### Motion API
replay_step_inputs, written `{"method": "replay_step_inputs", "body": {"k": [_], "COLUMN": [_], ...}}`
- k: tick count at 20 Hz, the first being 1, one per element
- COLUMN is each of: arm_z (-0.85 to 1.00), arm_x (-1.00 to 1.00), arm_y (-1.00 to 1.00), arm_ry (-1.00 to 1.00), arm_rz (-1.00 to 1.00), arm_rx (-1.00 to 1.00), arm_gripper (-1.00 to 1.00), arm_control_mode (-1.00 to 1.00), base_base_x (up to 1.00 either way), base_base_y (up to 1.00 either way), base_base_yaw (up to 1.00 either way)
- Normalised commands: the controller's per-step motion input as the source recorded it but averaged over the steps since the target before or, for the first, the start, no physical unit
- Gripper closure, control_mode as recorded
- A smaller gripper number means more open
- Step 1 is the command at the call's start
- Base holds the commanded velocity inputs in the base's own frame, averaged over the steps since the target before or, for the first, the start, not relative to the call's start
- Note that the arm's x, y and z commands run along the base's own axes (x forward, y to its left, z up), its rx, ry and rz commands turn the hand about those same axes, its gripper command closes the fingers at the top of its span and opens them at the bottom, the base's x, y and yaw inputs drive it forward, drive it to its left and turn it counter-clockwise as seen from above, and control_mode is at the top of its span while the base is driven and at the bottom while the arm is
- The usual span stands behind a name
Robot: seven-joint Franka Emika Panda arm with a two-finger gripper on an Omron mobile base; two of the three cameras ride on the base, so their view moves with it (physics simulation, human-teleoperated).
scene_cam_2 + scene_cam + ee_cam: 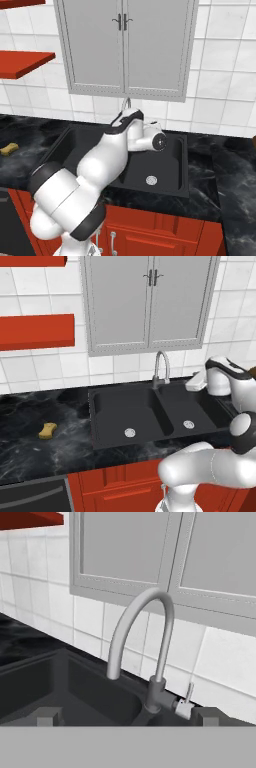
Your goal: Soak the sponge with water for a few seconds and then drop it inside the sink.
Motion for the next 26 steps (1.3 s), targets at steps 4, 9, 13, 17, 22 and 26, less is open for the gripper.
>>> {"method": "replay_step_inputs", "body": {"k": [4, 9, 13, 17, 22, 26], "arm_z": [-0.11, -0.14, -0.16, -0.17, -0.16, -0.01], "arm_x": [0.32, 0.29, 0.26, 0.22, 0.20, 0.16], "arm_y": [0.00, 0.00, 0.00, 0.00, 0.00, 0.00], "arm_ry": [0.00, 0.00, 0.00, 0.00, 0.00, 0.00], "arm_rz": [0.02, 0.01, 0.00, 0.00, 0.00, 0.00], "arm_rx": [0.00, 0.00, 0.00, 0.00, 0.00, 0.00], "arm_gripper": [-1.00, -1.00, -1.00, -1.00, -1.00, -1.00], "arm_control_mode": [-1.00, -1.00, -1.00, -1.00, -1.00, -1.00], "base_base_x": [0.00, 0.00, 0.00, 0.00, 0.00, 0.00], "base_base_y": [0.00, 0.00, 0.00, 0.00, 0.00, 0.00], "base_base_yaw": [0.00, 0.00, 0.00, 0.00, 0.00, 0.00]}}
